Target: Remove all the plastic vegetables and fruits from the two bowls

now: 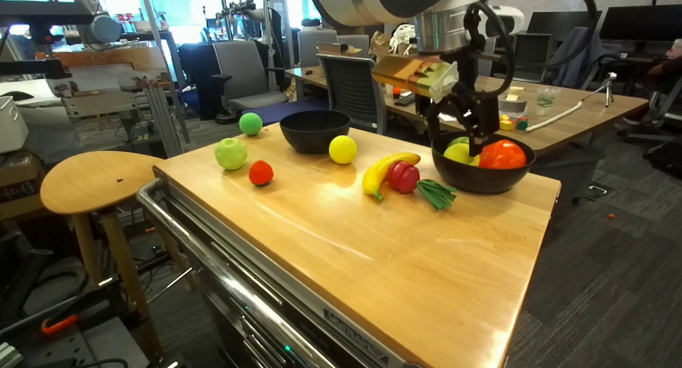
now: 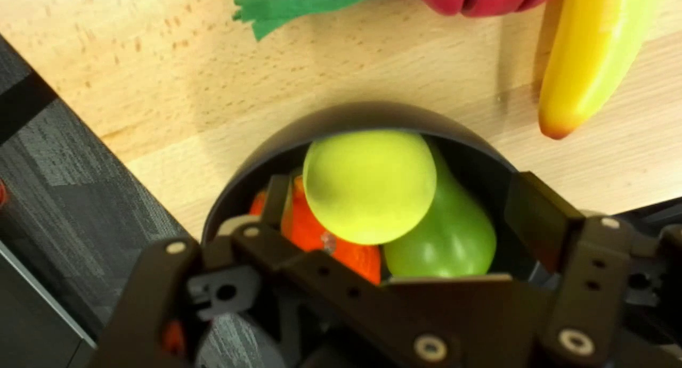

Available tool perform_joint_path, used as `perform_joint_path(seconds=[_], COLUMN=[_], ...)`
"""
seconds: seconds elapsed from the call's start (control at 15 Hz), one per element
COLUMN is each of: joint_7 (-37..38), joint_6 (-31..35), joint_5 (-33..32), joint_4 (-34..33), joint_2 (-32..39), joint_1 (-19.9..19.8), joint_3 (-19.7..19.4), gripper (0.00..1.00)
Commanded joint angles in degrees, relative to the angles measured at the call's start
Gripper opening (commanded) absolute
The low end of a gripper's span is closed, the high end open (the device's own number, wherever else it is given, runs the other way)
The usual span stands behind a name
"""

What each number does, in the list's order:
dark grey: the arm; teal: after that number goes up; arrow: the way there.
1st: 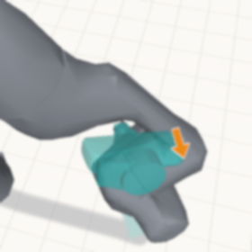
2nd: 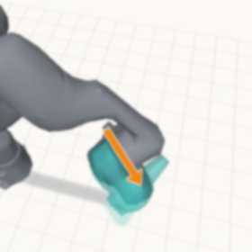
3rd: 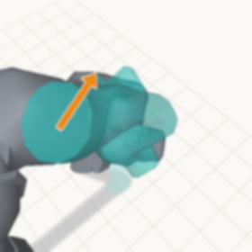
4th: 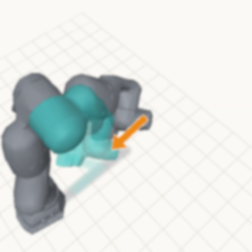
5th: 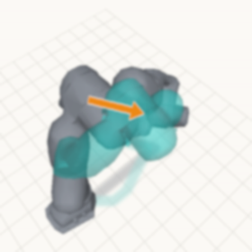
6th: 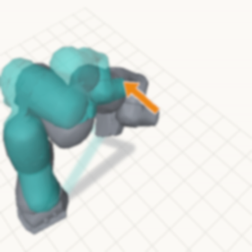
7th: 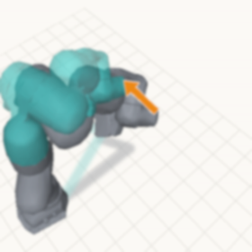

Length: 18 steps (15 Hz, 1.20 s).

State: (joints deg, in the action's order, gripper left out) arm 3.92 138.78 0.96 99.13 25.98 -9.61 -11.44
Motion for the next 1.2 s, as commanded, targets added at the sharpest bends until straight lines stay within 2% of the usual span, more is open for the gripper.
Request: perform_joint_path(seconds=[0.0, 0.13, 0.27, 0.4, 0.6, 0.8, 1.07, 1.13], joint_7=[1.16, 1.37, 1.83, 2.32, 3.15, 4.01, 4.34, 4.42], joint_6=[-0.07, -0.24, -0.51, -0.78, -1.28, -2.25, -5.00, -5.97], joint_5=[0.21, 0.40, 0.53, 0.80, 1.49, 2.40, 3.86, 4.37], joint_4=[-2.25, -2.74, -3.10, -3.49, -4.28, -4.74, -4.34, -4.24], joint_2=[2.27, 2.85, 3.11, 3.27, 3.42, 3.18, 2.14, 1.90], joint_1=[-0.84, -0.96, -1.00, -1.07, -1.26, -1.36, -1.33, -1.30], joint_3=[0.59, 0.65, 0.60, 0.63, 0.76, 1.00, 1.53, 1.73], gripper=[1.00, 0.99, 0.74, 0.62, 0.36, 0.18, 0.10, 0.11])
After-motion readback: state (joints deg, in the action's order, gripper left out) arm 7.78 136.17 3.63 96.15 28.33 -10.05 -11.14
